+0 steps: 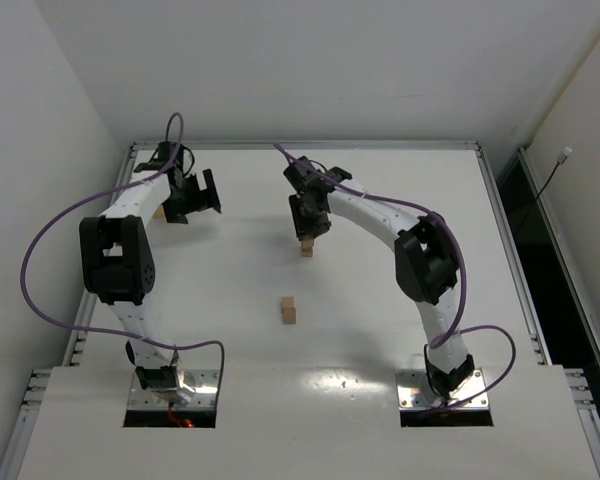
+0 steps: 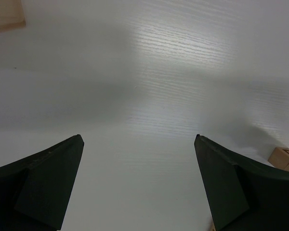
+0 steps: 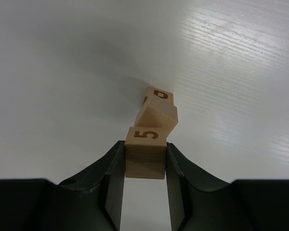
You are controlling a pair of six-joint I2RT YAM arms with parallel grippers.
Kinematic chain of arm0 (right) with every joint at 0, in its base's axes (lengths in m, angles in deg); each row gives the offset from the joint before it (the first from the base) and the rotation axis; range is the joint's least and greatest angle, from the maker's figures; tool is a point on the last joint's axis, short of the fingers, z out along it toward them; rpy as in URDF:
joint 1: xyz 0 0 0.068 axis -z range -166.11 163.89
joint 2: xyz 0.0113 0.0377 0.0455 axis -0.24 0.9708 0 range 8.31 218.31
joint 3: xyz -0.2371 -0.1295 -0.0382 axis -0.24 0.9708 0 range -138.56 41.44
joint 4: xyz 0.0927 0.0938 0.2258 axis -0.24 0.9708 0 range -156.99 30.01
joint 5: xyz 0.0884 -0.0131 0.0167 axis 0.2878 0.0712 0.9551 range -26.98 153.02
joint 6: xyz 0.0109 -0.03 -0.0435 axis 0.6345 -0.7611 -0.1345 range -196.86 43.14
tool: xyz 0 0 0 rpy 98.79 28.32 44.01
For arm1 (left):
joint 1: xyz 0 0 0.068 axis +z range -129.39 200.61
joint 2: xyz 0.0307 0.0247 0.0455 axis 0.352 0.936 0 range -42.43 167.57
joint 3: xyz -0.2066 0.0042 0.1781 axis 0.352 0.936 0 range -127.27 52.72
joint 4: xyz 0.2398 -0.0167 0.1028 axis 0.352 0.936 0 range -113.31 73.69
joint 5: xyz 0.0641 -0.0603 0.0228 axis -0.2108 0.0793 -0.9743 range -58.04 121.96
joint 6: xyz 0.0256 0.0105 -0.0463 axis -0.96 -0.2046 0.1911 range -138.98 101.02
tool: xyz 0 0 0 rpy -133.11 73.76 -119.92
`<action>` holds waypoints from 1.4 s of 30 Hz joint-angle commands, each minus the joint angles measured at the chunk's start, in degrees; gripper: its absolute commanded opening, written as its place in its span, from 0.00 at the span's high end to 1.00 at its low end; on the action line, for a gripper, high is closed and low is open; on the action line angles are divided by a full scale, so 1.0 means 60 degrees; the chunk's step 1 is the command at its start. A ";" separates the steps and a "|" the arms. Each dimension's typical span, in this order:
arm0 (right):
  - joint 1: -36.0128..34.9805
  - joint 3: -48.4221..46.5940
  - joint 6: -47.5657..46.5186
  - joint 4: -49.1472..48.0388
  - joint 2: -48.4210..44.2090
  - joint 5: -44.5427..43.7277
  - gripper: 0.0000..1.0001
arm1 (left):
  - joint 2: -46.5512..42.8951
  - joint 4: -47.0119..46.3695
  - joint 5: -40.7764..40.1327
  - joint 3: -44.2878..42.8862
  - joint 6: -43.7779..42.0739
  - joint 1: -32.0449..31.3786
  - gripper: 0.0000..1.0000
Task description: Build the wood block tower
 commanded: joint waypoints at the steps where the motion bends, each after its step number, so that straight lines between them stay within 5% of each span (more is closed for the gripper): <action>1: 0.0191 0.0118 -0.0054 -0.0332 -0.0033 0.0322 1.00 | -0.0042 -0.0183 0.0102 0.0058 -0.0034 -0.0044 0.00; 33: 0.0280 -0.0057 -0.0333 -0.0611 0.0055 0.0220 1.00 | 0.0046 -0.0271 0.0277 0.0146 -0.0122 -0.0044 0.00; 37: 0.0280 -0.0057 -0.0421 -0.0611 0.0143 0.0220 0.89 | 0.0046 -0.0271 0.0278 0.0146 -0.0122 -0.0044 0.00; 42: 0.0280 0.0031 -0.0421 -0.0611 0.0143 0.0307 0.88 | 0.0134 -0.0271 0.0278 0.0146 -0.0122 -0.0044 0.00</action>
